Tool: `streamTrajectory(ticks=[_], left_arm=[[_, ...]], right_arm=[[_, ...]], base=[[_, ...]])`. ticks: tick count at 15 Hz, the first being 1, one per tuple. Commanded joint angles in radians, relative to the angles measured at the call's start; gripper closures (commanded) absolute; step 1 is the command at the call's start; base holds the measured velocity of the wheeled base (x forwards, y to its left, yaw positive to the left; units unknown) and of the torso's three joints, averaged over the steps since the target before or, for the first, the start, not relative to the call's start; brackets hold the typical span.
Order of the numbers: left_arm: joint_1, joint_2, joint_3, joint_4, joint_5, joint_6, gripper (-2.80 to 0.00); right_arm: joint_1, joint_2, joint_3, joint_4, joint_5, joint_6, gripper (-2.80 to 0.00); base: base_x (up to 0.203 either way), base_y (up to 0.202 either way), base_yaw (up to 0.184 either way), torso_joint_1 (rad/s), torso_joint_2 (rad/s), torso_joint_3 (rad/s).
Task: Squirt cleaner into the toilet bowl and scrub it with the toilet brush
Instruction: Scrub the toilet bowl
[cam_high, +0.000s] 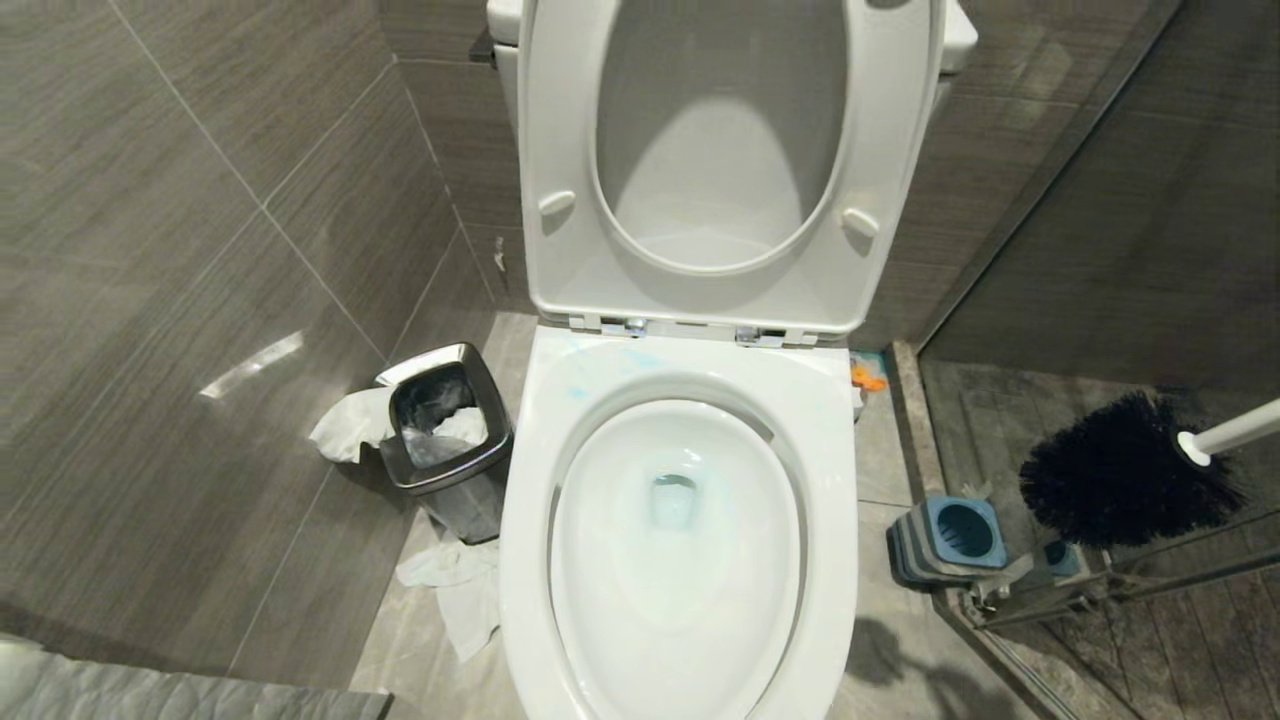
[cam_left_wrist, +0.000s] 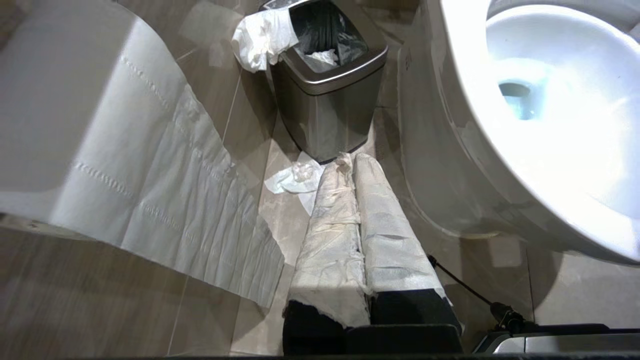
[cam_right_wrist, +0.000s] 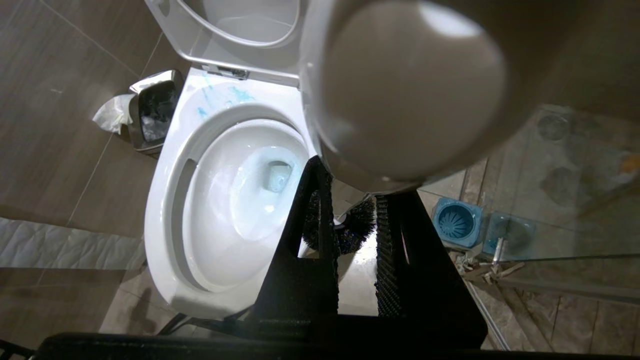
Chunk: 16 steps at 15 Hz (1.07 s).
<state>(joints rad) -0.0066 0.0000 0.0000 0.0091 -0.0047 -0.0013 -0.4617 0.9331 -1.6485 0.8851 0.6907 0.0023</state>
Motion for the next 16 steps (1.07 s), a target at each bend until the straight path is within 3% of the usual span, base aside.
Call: streamTrajectory(ticks=[1, 3, 6, 7, 9, 11, 16], left_arm=[[-0.001, 0.000, 0.000, 0.000, 0.000, 0.000, 0.00], [0.000, 0.001, 0.000, 0.001, 0.000, 0.000, 0.00], [0.000, 0.000, 0.000, 0.001, 0.000, 0.000, 0.00], [0.000, 0.000, 0.000, 0.001, -0.001, 0.000, 0.00], [0.000, 0.000, 0.000, 0.000, 0.000, 0.000, 0.00], [0.000, 0.000, 0.000, 0.000, 0.000, 0.000, 0.00], [0.000, 0.000, 0.000, 0.000, 0.000, 0.000, 0.00]], right_arm=[[0.000, 0.046, 0.002, 0.005, 0.003, -0.017, 0.00], [0.006, 0.072, 0.011, 0.006, 0.005, -0.095, 0.00], [0.087, 0.142, 0.013, 0.003, -0.026, -0.128, 0.00], [0.132, 0.183, 0.013, -0.009, -0.090, -0.133, 0.00], [0.253, 0.257, 0.019, -0.116, -0.293, -0.096, 0.00], [0.398, 0.287, 0.025, -0.210, -0.413, -0.037, 0.00], [0.852, 0.313, 0.045, -0.249, -0.747, 0.035, 0.00]], base=[[0.000, 0.000, 0.000, 0.002, 0.00, 0.116], [0.000, 0.000, 0.000, 0.004, 0.00, 0.044], [0.000, 0.000, 0.000, -0.001, 0.00, 0.008], [0.000, 0.000, 0.000, 0.000, 0.00, 0.000], [0.000, 0.000, 0.000, 0.000, 0.00, 0.000], [0.000, 0.000, 0.000, 0.000, 0.00, 0.000], [0.000, 0.000, 0.000, 0.000, 0.00, 0.000]])
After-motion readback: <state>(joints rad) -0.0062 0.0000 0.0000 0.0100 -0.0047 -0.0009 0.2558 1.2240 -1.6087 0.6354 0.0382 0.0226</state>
